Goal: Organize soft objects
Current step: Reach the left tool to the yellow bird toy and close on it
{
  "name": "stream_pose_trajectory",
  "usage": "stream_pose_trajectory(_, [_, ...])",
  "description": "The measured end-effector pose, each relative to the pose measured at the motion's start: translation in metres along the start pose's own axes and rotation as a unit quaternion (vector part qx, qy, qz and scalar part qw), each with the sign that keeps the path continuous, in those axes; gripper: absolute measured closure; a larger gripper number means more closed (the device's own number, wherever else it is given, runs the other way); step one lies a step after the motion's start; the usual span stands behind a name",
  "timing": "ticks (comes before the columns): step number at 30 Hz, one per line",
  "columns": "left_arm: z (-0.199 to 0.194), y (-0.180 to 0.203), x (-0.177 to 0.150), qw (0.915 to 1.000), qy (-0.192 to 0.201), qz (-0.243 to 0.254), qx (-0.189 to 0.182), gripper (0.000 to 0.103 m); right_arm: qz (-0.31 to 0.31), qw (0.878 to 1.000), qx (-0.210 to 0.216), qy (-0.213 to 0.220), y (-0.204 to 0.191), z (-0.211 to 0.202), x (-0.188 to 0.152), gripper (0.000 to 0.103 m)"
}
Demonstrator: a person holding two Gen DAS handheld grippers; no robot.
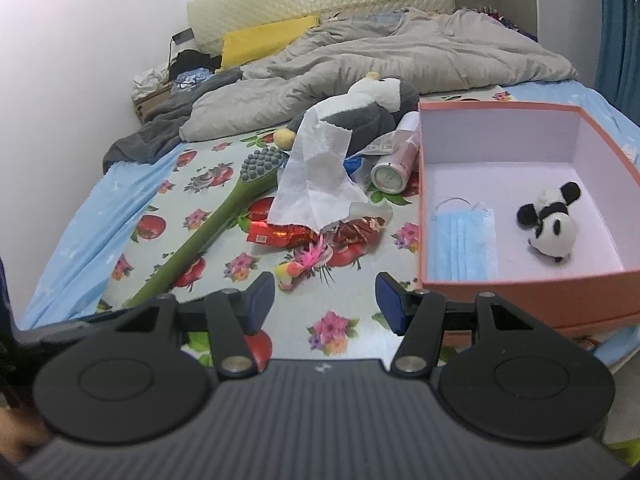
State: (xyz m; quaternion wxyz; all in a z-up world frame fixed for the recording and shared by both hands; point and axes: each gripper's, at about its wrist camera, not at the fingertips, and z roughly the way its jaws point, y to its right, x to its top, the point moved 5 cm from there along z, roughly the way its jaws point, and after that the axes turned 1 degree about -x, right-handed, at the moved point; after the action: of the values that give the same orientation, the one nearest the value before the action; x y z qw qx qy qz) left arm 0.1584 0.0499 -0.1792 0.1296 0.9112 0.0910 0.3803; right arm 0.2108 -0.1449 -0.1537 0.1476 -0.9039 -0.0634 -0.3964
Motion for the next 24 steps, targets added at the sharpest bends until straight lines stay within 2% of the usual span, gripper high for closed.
stream_pose_trajectory(24, [0.112, -0.025, 0.021, 0.9984, -0.054, -0.008, -0.013, 0.038, 0.006, 0.999, -0.025, -0.047, -0.004, 0.124, 0.033, 0.045])
